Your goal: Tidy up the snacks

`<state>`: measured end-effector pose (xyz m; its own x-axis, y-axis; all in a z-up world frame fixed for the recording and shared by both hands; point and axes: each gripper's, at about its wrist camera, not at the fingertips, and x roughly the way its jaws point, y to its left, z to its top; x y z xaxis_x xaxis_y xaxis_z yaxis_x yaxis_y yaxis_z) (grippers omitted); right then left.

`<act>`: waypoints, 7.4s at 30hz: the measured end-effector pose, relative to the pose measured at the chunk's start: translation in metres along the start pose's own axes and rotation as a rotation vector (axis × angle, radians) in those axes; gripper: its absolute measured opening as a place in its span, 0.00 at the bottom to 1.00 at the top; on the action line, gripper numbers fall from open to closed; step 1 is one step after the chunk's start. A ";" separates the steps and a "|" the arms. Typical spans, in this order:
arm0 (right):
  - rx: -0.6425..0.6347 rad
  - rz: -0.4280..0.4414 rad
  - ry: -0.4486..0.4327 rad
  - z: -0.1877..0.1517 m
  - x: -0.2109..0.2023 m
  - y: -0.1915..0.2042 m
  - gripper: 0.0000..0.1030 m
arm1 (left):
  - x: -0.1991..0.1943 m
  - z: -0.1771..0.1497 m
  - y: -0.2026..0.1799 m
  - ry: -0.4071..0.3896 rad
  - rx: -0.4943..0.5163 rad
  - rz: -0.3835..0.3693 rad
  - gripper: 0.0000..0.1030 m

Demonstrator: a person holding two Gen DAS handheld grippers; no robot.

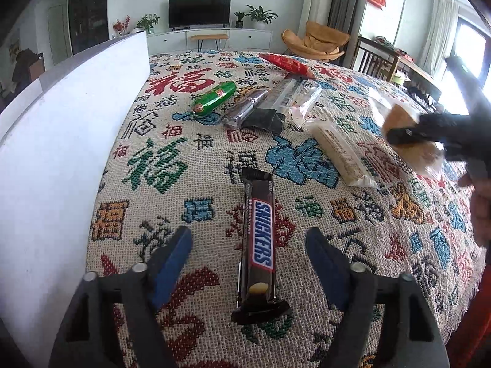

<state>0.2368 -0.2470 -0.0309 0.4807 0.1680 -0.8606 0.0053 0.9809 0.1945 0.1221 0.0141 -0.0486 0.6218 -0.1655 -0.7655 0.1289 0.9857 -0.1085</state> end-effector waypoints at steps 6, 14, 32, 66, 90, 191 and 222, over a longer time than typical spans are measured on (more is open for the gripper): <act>-0.004 0.072 -0.058 -0.070 -0.056 -0.044 0.73 | -0.006 -0.005 -0.007 -0.011 0.032 0.030 0.17; 0.007 0.121 -0.054 -0.083 -0.068 -0.053 0.73 | -0.067 0.014 0.009 -0.126 -0.157 -0.198 0.17; -0.506 0.582 -0.078 0.025 -0.115 0.374 0.77 | -0.197 0.010 0.211 -0.287 -0.521 0.320 0.76; -0.055 -0.203 -0.178 -0.048 -0.016 -0.053 0.82 | 0.010 0.010 -0.027 -0.017 0.056 0.138 0.97; -0.056 -0.213 -0.174 -0.047 -0.016 -0.050 0.84 | 0.025 0.013 -0.025 0.046 0.037 0.098 1.00; -0.164 -0.176 -0.086 0.002 -0.002 -0.017 0.34 | 0.004 -0.008 -0.014 0.044 0.072 0.061 1.00; -0.176 -0.131 -0.162 -0.014 0.005 -0.044 0.79 | 0.005 -0.007 -0.013 0.063 0.073 0.058 1.00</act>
<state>0.2269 -0.2882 -0.0501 0.6202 0.0349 -0.7837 -0.0694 0.9975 -0.0105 0.1186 0.0010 -0.0556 0.5805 -0.1033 -0.8077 0.1512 0.9883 -0.0177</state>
